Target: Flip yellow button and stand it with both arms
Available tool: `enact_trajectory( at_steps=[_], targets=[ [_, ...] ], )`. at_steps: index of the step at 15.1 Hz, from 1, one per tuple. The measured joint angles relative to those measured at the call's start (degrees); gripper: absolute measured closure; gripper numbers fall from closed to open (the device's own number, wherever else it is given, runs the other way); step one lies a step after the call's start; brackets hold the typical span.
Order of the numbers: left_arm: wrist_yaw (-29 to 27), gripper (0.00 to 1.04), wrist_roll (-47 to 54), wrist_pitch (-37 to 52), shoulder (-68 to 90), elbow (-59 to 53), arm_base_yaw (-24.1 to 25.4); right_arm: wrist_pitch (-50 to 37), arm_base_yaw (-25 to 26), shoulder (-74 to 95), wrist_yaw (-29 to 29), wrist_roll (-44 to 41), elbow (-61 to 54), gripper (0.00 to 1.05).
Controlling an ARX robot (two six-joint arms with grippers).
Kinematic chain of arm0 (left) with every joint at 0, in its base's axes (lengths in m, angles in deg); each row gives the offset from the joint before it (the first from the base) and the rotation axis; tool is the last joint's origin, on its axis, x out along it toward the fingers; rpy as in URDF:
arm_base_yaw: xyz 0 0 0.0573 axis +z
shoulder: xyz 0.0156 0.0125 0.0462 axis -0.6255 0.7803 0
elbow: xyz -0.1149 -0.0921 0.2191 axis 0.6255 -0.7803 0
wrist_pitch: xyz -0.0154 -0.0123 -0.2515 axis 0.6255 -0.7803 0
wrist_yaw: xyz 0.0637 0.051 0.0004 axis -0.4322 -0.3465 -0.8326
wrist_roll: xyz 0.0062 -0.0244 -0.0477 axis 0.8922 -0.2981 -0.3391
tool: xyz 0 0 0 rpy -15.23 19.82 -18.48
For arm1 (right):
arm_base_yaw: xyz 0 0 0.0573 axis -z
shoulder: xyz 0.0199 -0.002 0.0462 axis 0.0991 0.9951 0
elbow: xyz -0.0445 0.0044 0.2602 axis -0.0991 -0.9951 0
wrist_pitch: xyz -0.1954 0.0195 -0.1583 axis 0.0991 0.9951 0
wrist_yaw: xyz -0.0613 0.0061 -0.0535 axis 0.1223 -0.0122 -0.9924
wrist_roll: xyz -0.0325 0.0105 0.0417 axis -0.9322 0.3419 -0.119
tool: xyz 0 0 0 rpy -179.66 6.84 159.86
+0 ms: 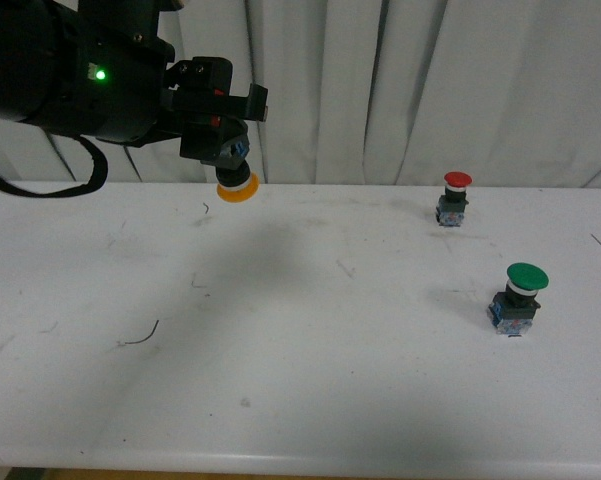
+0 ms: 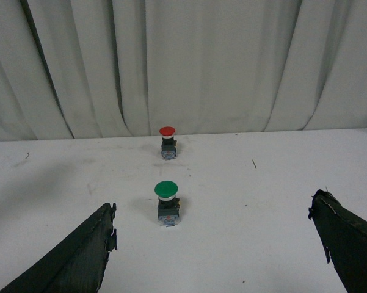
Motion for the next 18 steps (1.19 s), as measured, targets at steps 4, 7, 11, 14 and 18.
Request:
enact_trajectory(
  at_steps=[4,7,11,14,18],
  targets=[
    [-1.20,0.69,-5.42,5.29,-15.12,-15.98,-4.37,0.00,0.00,0.00,0.00,0.00,0.00,0.06],
    [3.65,0.69,-11.30,11.63,-19.02,-22.53,-5.60,0.00,0.00,0.00,-0.02,0.00,0.00,0.06],
    [12.61,0.69,-25.24,26.40,-19.43,-28.06,-4.37,0.00,0.00,0.00,-0.02,0.00,0.00,0.06],
    [18.38,0.69,-38.71,42.77,-15.02,-29.57,-3.83,0.00,0.00,0.00,-0.02,0.00,0.00,0.06],
    [19.47,0.69,-53.07,58.03,-7.96,-30.10,-1.79,0.00,0.00,0.00,0.00,0.00,0.00,0.06]
  ],
)
